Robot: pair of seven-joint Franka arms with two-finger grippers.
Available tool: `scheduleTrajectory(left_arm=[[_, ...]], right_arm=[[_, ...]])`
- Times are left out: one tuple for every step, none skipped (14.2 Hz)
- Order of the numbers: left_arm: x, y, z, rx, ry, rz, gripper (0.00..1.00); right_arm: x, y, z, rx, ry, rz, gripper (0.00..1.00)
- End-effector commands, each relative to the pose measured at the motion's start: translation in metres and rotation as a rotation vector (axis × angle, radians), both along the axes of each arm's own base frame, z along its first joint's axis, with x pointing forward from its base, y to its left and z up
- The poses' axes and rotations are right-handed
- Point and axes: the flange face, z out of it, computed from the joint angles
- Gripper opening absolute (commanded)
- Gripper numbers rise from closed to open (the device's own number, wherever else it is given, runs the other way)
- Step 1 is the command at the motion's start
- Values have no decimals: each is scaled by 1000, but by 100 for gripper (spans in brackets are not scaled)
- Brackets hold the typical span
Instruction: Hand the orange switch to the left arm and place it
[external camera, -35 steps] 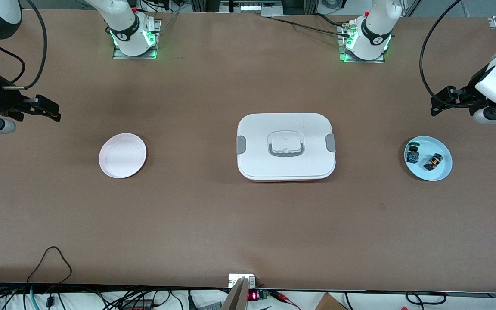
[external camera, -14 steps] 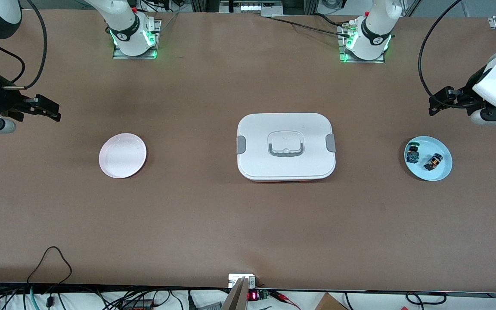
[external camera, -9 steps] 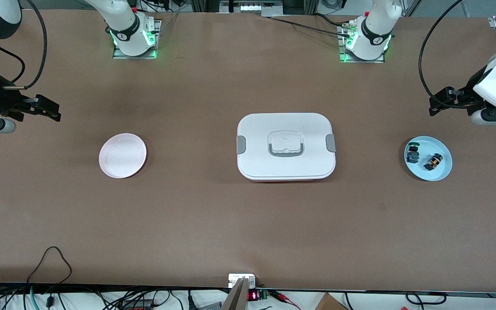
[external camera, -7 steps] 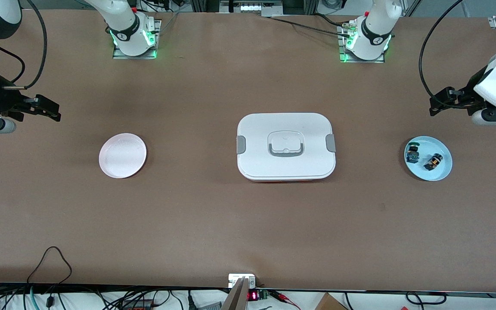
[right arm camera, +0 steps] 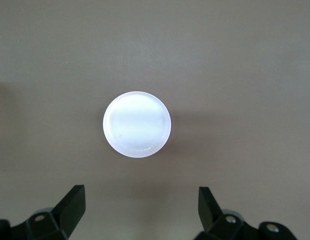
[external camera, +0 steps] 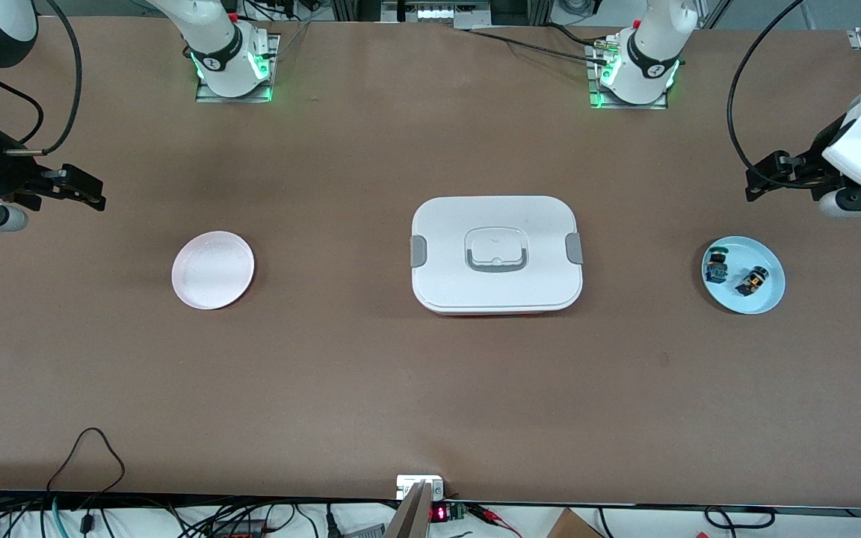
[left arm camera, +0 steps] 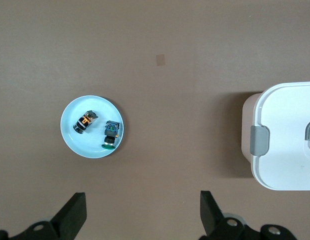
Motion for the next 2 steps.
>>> scheduleTrajectory(left_arm=[[2,1,3,-11,-7,-2,100],[2,1,3,-11,-5,-2,100]], right_arm=[[-5,2,8,15,1,10,100],[-5,1,9,16,-1,9,100]])
